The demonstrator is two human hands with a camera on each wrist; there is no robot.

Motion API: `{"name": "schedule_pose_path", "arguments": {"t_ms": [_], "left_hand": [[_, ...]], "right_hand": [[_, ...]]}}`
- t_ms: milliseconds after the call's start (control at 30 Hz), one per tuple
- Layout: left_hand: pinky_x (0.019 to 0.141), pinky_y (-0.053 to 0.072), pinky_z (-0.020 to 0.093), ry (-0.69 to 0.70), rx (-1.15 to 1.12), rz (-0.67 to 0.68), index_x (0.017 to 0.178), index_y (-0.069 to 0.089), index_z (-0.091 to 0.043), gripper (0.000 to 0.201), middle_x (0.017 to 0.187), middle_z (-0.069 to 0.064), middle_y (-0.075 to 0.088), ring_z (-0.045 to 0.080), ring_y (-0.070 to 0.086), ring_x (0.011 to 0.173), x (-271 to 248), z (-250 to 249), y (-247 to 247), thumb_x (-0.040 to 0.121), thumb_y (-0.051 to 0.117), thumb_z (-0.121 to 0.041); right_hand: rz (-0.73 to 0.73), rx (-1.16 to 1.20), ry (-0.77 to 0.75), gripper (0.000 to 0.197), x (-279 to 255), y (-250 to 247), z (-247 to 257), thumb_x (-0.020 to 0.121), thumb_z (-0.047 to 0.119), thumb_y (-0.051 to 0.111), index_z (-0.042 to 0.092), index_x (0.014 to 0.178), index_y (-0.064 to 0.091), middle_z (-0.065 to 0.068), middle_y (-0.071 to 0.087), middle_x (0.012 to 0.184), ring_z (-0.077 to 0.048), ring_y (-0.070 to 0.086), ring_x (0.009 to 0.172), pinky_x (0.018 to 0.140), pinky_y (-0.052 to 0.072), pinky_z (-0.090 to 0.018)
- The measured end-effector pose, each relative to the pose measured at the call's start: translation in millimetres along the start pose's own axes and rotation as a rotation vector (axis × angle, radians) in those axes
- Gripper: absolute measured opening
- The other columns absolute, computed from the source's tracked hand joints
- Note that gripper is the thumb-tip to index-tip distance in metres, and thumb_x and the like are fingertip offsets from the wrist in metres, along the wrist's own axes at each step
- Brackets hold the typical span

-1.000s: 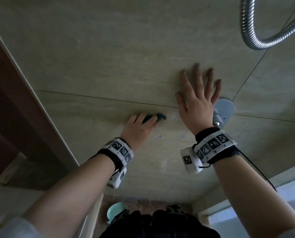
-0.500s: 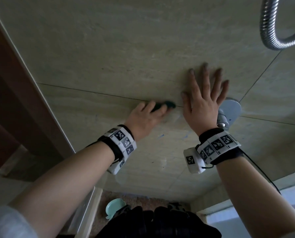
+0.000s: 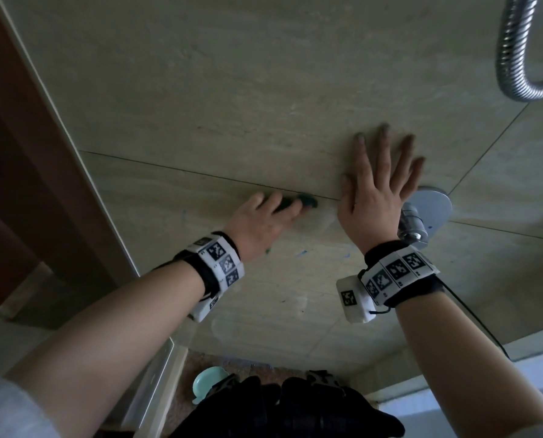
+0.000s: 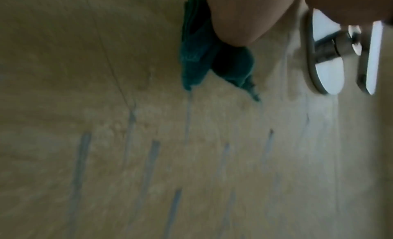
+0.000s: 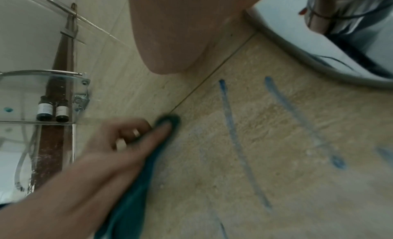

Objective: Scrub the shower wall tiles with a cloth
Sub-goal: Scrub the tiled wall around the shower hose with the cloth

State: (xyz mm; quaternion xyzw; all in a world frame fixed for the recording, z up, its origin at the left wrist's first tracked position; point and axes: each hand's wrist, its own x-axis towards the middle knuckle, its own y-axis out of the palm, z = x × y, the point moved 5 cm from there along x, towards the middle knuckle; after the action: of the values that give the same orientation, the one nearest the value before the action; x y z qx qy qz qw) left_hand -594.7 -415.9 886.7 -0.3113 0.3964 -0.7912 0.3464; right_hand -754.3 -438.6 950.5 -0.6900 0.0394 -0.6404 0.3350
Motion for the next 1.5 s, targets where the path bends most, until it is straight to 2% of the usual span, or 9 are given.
{"name": "schedule_pose_path", "arguments": {"t_ms": [100,400,600,800,967,1100,1267,1367,1500], "left_hand": [[0.080,0.033,0.037,-0.133,-0.015,-0.236,0.125,0.065,-0.016,0.054,0.128,0.001,0.032,0.028,0.038,0.103,-0.4,16.8,-15.2,0.074,0.050,-0.003],[0.094,0.034,0.035,0.076,0.034,0.006,0.150,0.028,-0.014,0.073,0.148,-0.004,0.037,0.027,0.041,0.118,-3.7,-11.7,11.0,0.083,0.056,-0.014],[0.076,0.030,0.035,-0.053,0.006,-0.375,0.126,0.063,-0.015,0.052,0.123,0.002,0.034,0.026,0.038,0.095,21.6,-6.7,-25.7,0.078,0.044,-0.009],[0.094,0.031,0.038,0.099,-0.141,0.015,0.145,0.038,-0.005,0.067,0.143,0.002,0.044,0.030,0.040,0.117,17.1,-45.2,13.3,0.081,0.060,-0.005],[0.093,0.029,0.037,0.067,-0.055,-0.109,0.149,0.031,-0.013,0.066,0.146,0.001,0.029,0.029,0.036,0.117,30.1,-33.7,-10.2,0.087,0.052,-0.008],[0.078,0.031,0.033,0.001,0.028,-0.387,0.123,0.067,-0.023,0.046,0.124,-0.002,0.034,0.023,0.038,0.097,56.7,-22.2,-42.0,0.085,0.043,-0.014],[0.095,0.028,0.037,0.176,0.000,-0.152,0.147,0.037,-0.012,0.056,0.146,-0.001,0.032,0.029,0.033,0.120,55.5,-55.7,-10.6,0.091,0.041,-0.007],[0.087,0.030,0.034,0.224,-0.033,-0.198,0.124,0.064,-0.010,0.064,0.127,-0.001,0.039,0.024,0.040,0.102,40.8,-64.3,7.8,0.062,0.080,-0.014],[0.081,0.030,0.032,0.218,0.034,-0.367,0.121,0.067,-0.018,0.059,0.118,-0.007,0.061,0.020,0.042,0.094,46.0,-49.4,-11.5,0.062,0.064,-0.021]], "right_hand": [[-0.017,0.002,-0.001,0.051,-0.7,1.3,2.1,0.098,0.023,0.044,0.018,0.147,0.031,-0.014,0.025,0.155,-0.046,0.011,0.141,0.113,0.005,-0.062],[0.012,-0.019,-0.006,0.049,-0.9,-0.2,1.1,0.100,0.026,0.040,0.021,0.148,0.031,-0.010,0.024,0.156,-0.043,0.010,0.142,0.114,0.007,-0.062],[0.019,-0.050,-0.074,0.048,0.2,-4.2,-7.5,0.099,0.033,0.047,0.022,0.145,0.037,-0.009,0.030,0.154,-0.042,0.016,0.141,0.113,0.012,-0.060],[0.030,-0.138,-0.200,0.048,6.2,-17.8,-21.8,0.099,0.038,0.050,0.026,0.144,0.039,-0.005,0.034,0.152,-0.036,0.023,0.141,0.113,0.018,-0.060],[0.039,-0.186,-0.182,0.053,10.8,-28.8,-30.2,0.098,0.045,0.051,0.025,0.145,0.039,-0.005,0.030,0.154,-0.037,0.021,0.142,0.113,0.015,-0.060],[0.018,-0.182,-0.176,0.048,13.0,-31.9,-33.2,0.099,0.039,0.048,0.024,0.144,0.041,-0.006,0.033,0.153,-0.037,0.022,0.141,0.113,0.015,-0.060],[0.063,-0.140,-0.164,0.048,13.8,-29.1,-37.6,0.101,0.037,0.043,0.025,0.147,0.034,-0.002,0.025,0.155,-0.034,0.015,0.144,0.115,0.008,-0.058],[0.063,-0.128,-0.170,0.049,13.6,-28.4,-39.0,0.101,0.037,0.043,0.026,0.148,0.032,0.001,0.021,0.155,-0.034,0.014,0.144,0.115,0.006,-0.057],[0.043,-0.130,-0.176,0.049,13.2,-28.0,-39.8,0.100,0.037,0.045,0.026,0.147,0.034,-0.001,0.026,0.154,-0.033,0.017,0.143,0.115,0.009,-0.057]]}}
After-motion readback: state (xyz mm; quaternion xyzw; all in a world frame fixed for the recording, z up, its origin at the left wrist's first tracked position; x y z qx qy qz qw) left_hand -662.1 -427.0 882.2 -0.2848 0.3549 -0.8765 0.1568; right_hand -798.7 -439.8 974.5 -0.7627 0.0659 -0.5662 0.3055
